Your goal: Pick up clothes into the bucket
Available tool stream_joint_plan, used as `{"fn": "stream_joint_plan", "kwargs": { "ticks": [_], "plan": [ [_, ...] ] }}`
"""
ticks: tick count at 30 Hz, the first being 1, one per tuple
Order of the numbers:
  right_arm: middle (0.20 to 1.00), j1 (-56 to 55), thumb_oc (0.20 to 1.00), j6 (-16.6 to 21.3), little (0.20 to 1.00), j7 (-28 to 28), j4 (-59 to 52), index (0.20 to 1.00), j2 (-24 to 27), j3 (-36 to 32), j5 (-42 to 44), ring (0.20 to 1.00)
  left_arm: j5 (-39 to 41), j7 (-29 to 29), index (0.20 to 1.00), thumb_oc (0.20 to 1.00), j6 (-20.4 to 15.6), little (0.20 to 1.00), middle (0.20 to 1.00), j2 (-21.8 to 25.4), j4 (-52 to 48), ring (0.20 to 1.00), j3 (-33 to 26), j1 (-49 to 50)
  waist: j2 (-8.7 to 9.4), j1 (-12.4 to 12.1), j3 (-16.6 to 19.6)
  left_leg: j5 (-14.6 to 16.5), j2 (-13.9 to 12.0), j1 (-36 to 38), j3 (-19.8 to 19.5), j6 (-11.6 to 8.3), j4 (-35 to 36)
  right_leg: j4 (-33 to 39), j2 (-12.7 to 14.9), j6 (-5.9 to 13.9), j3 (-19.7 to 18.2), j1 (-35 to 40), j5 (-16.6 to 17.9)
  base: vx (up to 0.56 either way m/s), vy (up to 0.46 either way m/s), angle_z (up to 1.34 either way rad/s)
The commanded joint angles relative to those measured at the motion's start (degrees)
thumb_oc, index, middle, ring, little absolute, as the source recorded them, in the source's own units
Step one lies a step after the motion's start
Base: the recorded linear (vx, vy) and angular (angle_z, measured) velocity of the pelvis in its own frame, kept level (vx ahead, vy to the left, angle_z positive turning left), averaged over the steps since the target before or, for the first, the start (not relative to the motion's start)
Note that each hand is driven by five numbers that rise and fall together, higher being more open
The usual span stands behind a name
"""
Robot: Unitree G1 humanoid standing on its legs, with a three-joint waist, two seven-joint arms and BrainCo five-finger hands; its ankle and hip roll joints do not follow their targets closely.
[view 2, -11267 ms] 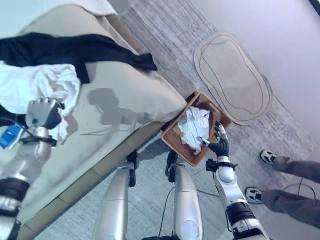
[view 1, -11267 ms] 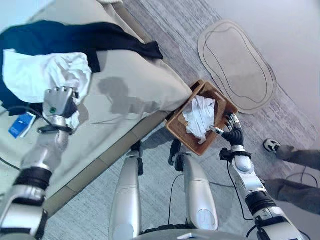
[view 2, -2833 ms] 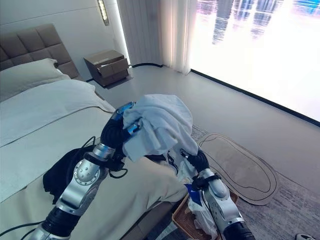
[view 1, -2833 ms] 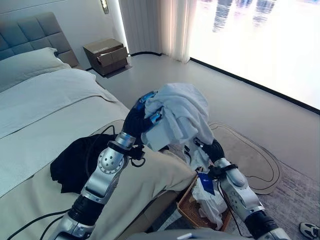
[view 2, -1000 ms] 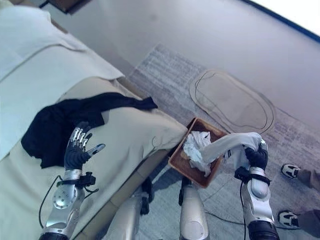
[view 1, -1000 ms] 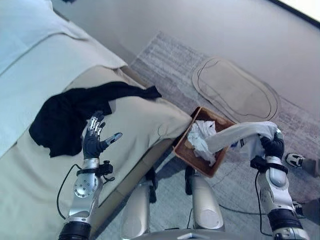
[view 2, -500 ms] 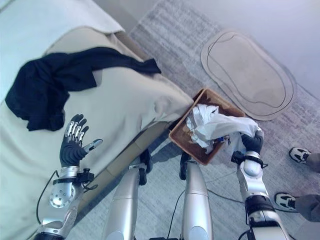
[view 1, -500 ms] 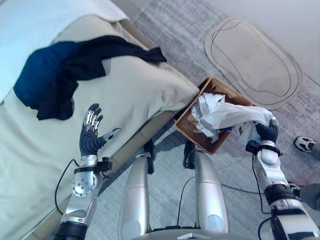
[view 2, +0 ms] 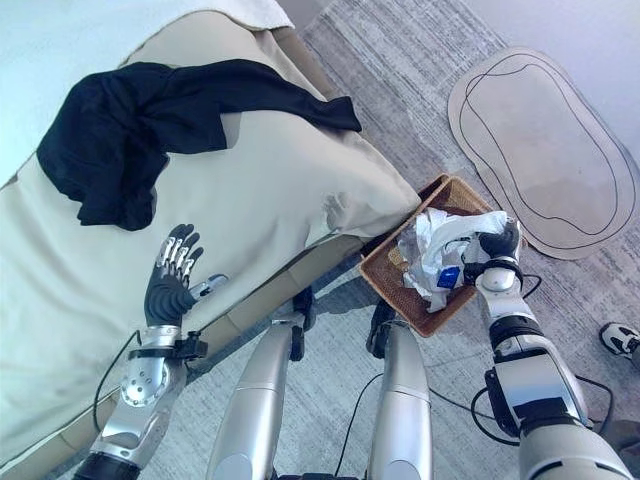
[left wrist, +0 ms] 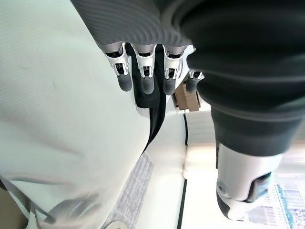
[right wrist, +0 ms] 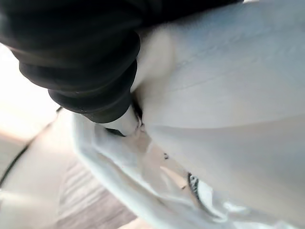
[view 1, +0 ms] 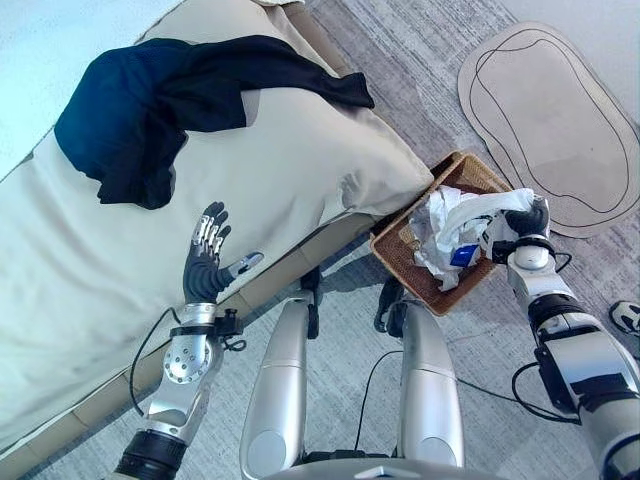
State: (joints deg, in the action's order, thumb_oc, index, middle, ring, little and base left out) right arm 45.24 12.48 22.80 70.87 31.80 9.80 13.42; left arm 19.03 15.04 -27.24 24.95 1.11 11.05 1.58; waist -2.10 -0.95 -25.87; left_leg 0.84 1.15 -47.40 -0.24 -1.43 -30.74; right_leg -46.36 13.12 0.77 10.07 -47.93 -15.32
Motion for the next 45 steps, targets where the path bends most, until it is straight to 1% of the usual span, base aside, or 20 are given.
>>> {"fn": "stream_joint_plan", "kwargs": {
  "ticks": [1, 4, 5, 6, 11, 17, 22, 25, 27, 28, 29, 30, 33, 34, 36, 38, 40, 41, 44, 45],
  "plan": [
    [0.200, -0.57, 0.200, -0.20, 0.200, 2.30, 1.74, 0.200, 2.48, 0.07, -0.84, 0.200, -0.23, 1.33, 1.000, 1.000, -2.14, 1.000, 1.000, 0.87, -3.47, 1.000, -0.42, 0.87, -0.77, 0.02, 2.57, 3.59, -1.72, -1.05, -2.39, -0.29, -2.93, 7.56, 1.41, 5.65, -4.41, 0.28, 9.20, 0.01, 0.034, 0.03],
    [0.200, -1.21, 0.200, -0.54, 0.200, 1.75, 1.99, 0.200, 2.28, 0.51, -1.90, 0.200, -0.46, 1.61, 1.000, 1.000, -1.95, 1.000, 1.000, 0.73, -3.35, 1.000, -0.60, 0.59, -0.70, 0.10, 2.69, 3.72, -1.63, -1.31, -2.33, -0.17, -3.12, 7.58, 1.38, 5.63, -4.69, -0.06, 9.30, 0.00, 0.000, 0.00],
    [0.504, -0.82, 0.504, -1.95, 0.504, 1.54, 4.39, 0.504, 2.57, 1.45, -4.02, 0.504, -0.56, 1.45, 1.000, 1.000, -1.87, 1.000, 1.000, 0.64, -3.25, 1.000, -0.78, 0.31, -0.71, 0.09, 2.75, 3.86, -1.66, -1.30, -2.18, -0.16, -3.20, 7.69, 1.33, 5.59, -4.77, 0.02, 9.21, 0.00, 0.000, 0.00],
    [1.000, -0.51, 1.000, -2.61, 1.000, 1.88, 5.48, 1.000, 2.47, 1.53, -4.95, 1.000, -0.54, 1.44, 1.000, 1.000, -1.88, 1.000, 1.000, 0.45, -3.27, 1.000, -0.75, 0.17, -0.72, 0.16, 2.75, 3.90, -1.72, -1.26, -2.06, -0.14, -3.25, 7.68, 1.28, 5.59, -4.88, 0.07, 9.22, 0.00, 0.000, 0.00],
    [1.000, -0.28, 1.000, -4.49, 1.000, 3.29, 8.97, 1.000, 1.62, 0.58, -5.90, 1.000, -0.61, 1.71, 1.000, 1.000, -1.27, 1.000, 1.000, 0.08, -2.98, 1.000, -0.58, -0.24, -0.80, 0.31, 2.97, 4.24, -1.83, -0.65, -1.72, 0.02, -3.36, 8.04, 1.20, 5.63, -5.04, 0.63, 9.37, 0.01, 0.005, -0.01],
    [1.000, -1.39, 1.000, -6.34, 1.000, 4.40, 11.88, 1.000, -1.93, -1.16, -6.03, 1.000, -1.82, 2.50, 1.000, 1.000, -0.16, 1.000, 1.000, 0.14, -1.86, 1.000, -0.86, -1.08, -0.72, 0.38, 3.81, 4.35, -2.15, 2.47, -1.35, 0.16, -1.57, 10.40, 1.15, 5.95, -4.67, 3.61, 9.99, 0.01, 0.004, -0.02],
    [1.000, -5.46, 1.000, -5.33, 1.000, 5.22, 9.77, 1.000, -5.61, -3.43, -3.85, 1.000, -2.84, 2.80, 1.000, 1.000, 0.30, 1.000, 1.000, 0.23, -0.07, 1.000, -1.53, -1.86, 0.08, 0.92, 4.73, 3.91, -2.42, 6.93, -1.38, 0.22, 1.37, 13.94, 0.89, 6.39, -4.30, 8.05, 11.07, 0.05, 0.004, -0.05],
    [1.000, -12.60, 1.000, -1.83, 1.000, 4.25, 1.19, 1.000, -9.62, -4.21, -0.69, 1.000, -3.71, 3.49, 1.000, 1.000, 0.08, 1.000, 1.000, -0.61, 3.23, 1.000, -2.51, -2.57, 1.60, 2.08, 5.87, 3.01, -2.90, 13.10, -1.42, 0.05, 5.62, 19.46, 0.70, 7.09, -3.38, 14.91, 12.82, 0.08, -0.008, -0.05],
    [1.000, -14.92, 1.000, -1.15, 1.000, 3.85, -2.16, 1.000, -10.25, -4.09, -0.76, 1.000, -4.07, 3.57, 1.000, 1.000, 0.14, 1.000, 1.000, -0.75, 3.61, 1.000, -2.88, -2.39, 1.88, 2.49, 6.05, 2.49, -2.90, 14.67, -1.50, 0.01, 6.93, 21.14, 0.72, 7.31, -3.11, 16.84, 13.51, 0.07, -0.017, -0.09],
    [1.000, -19.51, 1.000, 0.50, 1.000, 2.36, -8.10, 1.000, -11.64, -4.22, 0.19, 1.000, -4.49, 3.62, 1.000, 1.000, -0.01, 1.000, 1.000, -1.21, 5.18, 1.000, -3.24, -2.15, 2.36, 3.06, 6.64, 2.16, -3.22, 17.95, -2.03, -0.38, 9.20, 23.35, 0.90, 7.83, -2.09, 20.84, 13.84, 0.05, -0.019, -0.05],
    [1.000, -19.58, 1.000, 0.46, 1.000, 2.38, -8.18, 1.000, -11.65, -4.24, 0.18, 1.000, -4.49, 3.63, 1.000, 1.000, -0.01, 1.000, 1.000, -1.20, 5.18, 1.000, -3.23, -2.14, 2.35, 3.12, 6.69, 1.79, -3.18, 18.00, -2.09, -0.36, 9.57, 23.71, 0.91, 7.82, -1.98, 20.93, 14.16, 0.15, -0.056, 0.01],
    [1.000, -24.19, 1.000, 1.79, 1.000, 0.88, -14.00, 1.000, -12.66, -4.96, 0.78, 1.000, -4.87, 3.75, 1.000, 1.000, -0.02, 1.000, 1.000, -1.53, 7.07, 1.000, -4.27, -1.77, 3.00, 3.61, 7.39, 1.10, -3.71, 21.91, -2.52, -0.89, 12.45, 26.61, 0.88, 8.19, -0.62, 25.82, 14.28, 0.08, -0.032, 0.08],
    [1.000, -28.46, 1.000, 2.98, 1.000, -0.18, -17.86, 1.000, -13.23, -6.59, 1.88, 1.000, -5.69, 3.54, 1.000, 1.000, 0.24, 1.000, 1.000, -1.97, 9.56, 1.000, -4.24, -1.79, 3.42, 3.93, 8.39, -0.56, -3.82, 25.68, -3.26, -1.42, 16.29, 29.87, 1.12, 8.41, 1.77, 30.69, 14.74, 0.14, -0.053, 0.24],
    [1.000, -32.40, 1.000, 3.74, 1.000, -0.62, -18.81, 1.000, -13.64, -9.00, 3.31, 1.000, -6.56, 3.04, 1.000, 1.000, 0.71, 1.000, 1.000, -1.66, 11.55, 1.000, -3.54, -3.14, 3.56, 4.11, 9.29, -2.15, -4.19, 28.22, -2.57, -2.43, 18.44, 32.02, 2.17, 8.73, 6.00, 35.79, 14.71, 0.07, -0.035, 0.26],
    [1.000, -33.02, 1.000, 3.73, 1.000, -0.71, -18.58, 1.000, -13.77, -9.47, 3.62, 1.000, -6.88, 3.05, 1.000, 1.000, 0.87, 1.000, 1.000, -1.64, 12.22, 1.000, -3.17, -3.71, 3.68, 4.52, 9.70, -2.63, -4.46, 28.87, -1.83, -2.47, 18.54, 33.12, 2.63, 8.88, 7.90, 37.72, 15.18, 0.07, 0.006, 0.83],
    [1.000, -32.74, 1.000, 2.75, 1.000, -0.75, -16.53, 1.000, -14.23, -8.61, 2.39, 1.000, -6.57, 2.92, 1.000, 1.000, 0.93, 1.000, 1.000, -2.75, 15.03, 1.000, -3.68, -3.84, 4.51, 4.79, 12.89, -1.44, -5.25, 34.23, -0.17, -1.68, 21.19, 36.23, 2.31, 9.45, 8.16, 41.69, 16.34, 0.17, 0.116, 0.68],
    [1.000, -32.69, 1.000, 2.65, 1.000, -0.75, -16.14, 1.000, -14.42, -8.75, 2.66, 1.000, -6.88, 3.25, 1.000, 1.000, 1.13, 1.000, 1.000, -2.71, 15.45, 1.000, -3.77, -3.95, 4.91, 4.55, 13.76, -1.14, -5.08, 35.94, 0.75, -1.35, 21.89, 37.21, 2.37, 9.87, 7.61, 43.00, 17.01, 0.17, 0.148, 0.05],
    [1.000, -33.14, 1.000, 2.39, 1.000, -1.37, -16.15, 1.000, -15.05, -9.09, 3.33, 1.000, -6.90, 3.29, 1.000, 1.000, 1.50, 1.000, 1.000, -2.60, 14.90, 1.000, -4.75, -3.80, 5.65, 4.34, 15.50, -0.27, -4.29, 38.29, 1.97, -0.60, 22.72, 38.18, 2.96, 10.54, 6.66, 44.90, 17.82, 0.16, 0.165, -0.21],
    [1.000, -33.62, 1.000, 2.12, 1.000, -1.81, -16.09, 1.000, -15.40, -8.95, 2.99, 1.000, -7.94, 3.17, 1.000, 1.000, 1.86, 1.000, 1.000, -2.26, 13.84, 1.000, -5.45, -2.90, 6.33, 4.00, 16.59, 0.91, -3.28, 40.34, 3.03, 0.26, 22.83, 38.43, 3.75, 11.17, 5.68, 46.25, 18.08, 0.14, 0.207, -0.30],
    [1.000, -33.68, 1.000, 1.94, 1.000, -2.40, -16.03, 1.000, -15.50, -8.93, 2.77, 1.000, -8.66, 3.02, 1.000, 1.000, 2.21, 1.000, 1.000, -2.04, 13.79, 1.000, -6.05, -2.44, 7.00, 3.88, 17.77, 1.99, -1.89, 41.94, 3.81, 1.44, 23.17, 37.88, 4.99, 11.88, 4.60, 47.06, 19.09, 0.12, 0.207, -0.18]
  ]
}}
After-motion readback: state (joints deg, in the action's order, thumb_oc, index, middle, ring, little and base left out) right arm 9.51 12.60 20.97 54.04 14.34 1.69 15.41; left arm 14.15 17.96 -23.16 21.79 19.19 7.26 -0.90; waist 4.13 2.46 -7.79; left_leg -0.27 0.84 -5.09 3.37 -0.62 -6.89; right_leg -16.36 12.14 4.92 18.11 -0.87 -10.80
